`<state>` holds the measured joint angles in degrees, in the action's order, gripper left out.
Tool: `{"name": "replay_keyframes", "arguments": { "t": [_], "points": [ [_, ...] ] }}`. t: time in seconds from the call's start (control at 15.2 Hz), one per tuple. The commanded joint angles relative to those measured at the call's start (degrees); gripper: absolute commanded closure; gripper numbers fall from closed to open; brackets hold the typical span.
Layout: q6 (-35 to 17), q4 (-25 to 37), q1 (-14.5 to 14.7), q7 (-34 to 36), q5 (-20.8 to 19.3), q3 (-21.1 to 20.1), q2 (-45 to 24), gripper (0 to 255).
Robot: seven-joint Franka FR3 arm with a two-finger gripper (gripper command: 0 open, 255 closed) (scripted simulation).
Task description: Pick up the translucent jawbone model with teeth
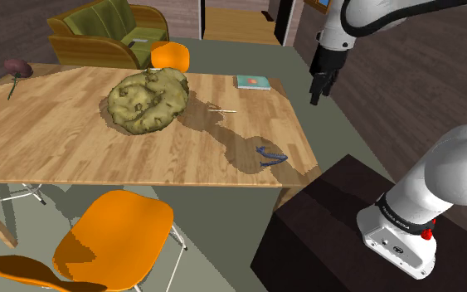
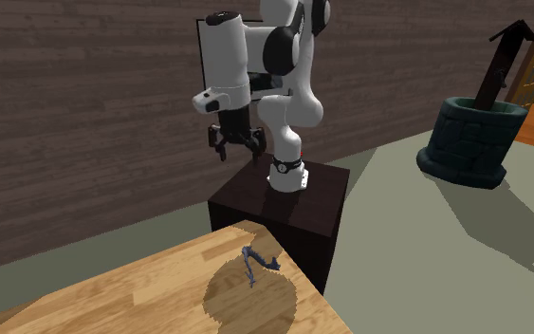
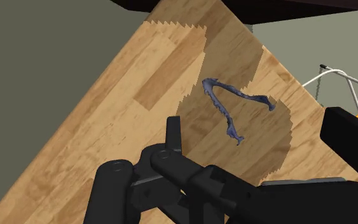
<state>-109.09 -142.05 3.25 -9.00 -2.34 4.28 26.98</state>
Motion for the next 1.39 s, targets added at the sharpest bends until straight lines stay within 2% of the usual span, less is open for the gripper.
{"name": "replay_keyframes", "arguments": {
  "t": [0.0,0.73,1.19,1.32],
  "points": [
    [-3.0,-1.2,0.3,-0.9,0.5,0.4,-3.1,0],
    [-17.7,-0.2,2.6,-7.0,5.7,1.1,-26.0,0],
    [-24.5,4.2,3.0,-11.5,10.1,-0.5,-42.0,0],
    [-25.9,4.3,2.9,-11.8,10.4,-0.7,-43.5,0]
  ]
}}
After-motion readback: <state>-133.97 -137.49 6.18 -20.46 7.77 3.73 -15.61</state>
